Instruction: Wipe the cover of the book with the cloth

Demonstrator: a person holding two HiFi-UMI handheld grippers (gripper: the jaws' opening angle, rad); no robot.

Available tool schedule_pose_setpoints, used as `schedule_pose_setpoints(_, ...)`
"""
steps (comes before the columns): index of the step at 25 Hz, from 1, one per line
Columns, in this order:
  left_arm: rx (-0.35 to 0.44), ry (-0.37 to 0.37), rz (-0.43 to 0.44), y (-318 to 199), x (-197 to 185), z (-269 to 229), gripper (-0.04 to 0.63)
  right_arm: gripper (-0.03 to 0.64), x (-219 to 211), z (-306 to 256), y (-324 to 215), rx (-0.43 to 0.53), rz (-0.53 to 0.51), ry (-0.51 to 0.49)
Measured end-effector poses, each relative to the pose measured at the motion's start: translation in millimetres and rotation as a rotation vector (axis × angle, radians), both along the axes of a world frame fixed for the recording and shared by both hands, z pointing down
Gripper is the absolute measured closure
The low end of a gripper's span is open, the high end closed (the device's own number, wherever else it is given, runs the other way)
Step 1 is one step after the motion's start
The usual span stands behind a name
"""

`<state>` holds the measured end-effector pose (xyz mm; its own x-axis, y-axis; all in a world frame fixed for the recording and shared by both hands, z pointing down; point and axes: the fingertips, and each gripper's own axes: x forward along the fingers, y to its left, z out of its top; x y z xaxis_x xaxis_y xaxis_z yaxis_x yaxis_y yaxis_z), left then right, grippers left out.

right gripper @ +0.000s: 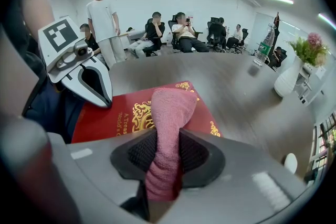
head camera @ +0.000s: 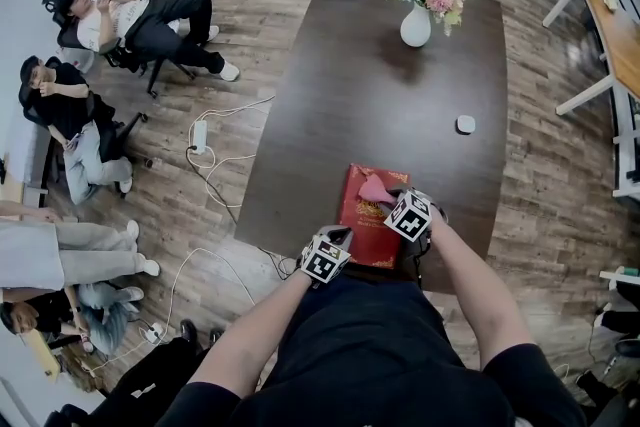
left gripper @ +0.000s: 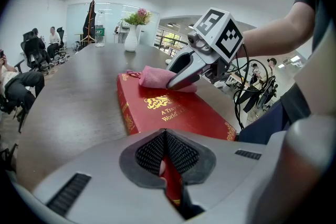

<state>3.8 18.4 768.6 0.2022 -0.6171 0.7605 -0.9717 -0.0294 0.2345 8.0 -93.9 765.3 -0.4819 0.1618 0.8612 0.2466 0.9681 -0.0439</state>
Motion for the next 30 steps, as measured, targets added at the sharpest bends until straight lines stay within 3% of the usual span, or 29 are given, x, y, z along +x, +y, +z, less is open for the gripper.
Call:
schedule_pose_setpoints(7, -0.033, 0.004, 0.003, 4, 2, -4, 0.6, 0.496, 8, -2, -4, -0.002, 0.012, -0.009)
schedule_pose_setpoints(13, -0.005, 0.004, 0.004, -1, 1, -1, 0.6, 0.496, 16, -2, -11, -0.001, 0.025, -0.009)
schedule_pose_setpoints(30, -0.038, 0.009, 0.013, 4, 3, -5, 0.6, 0.495, 35, -3, -21, -0.012, 0.061, -0.014)
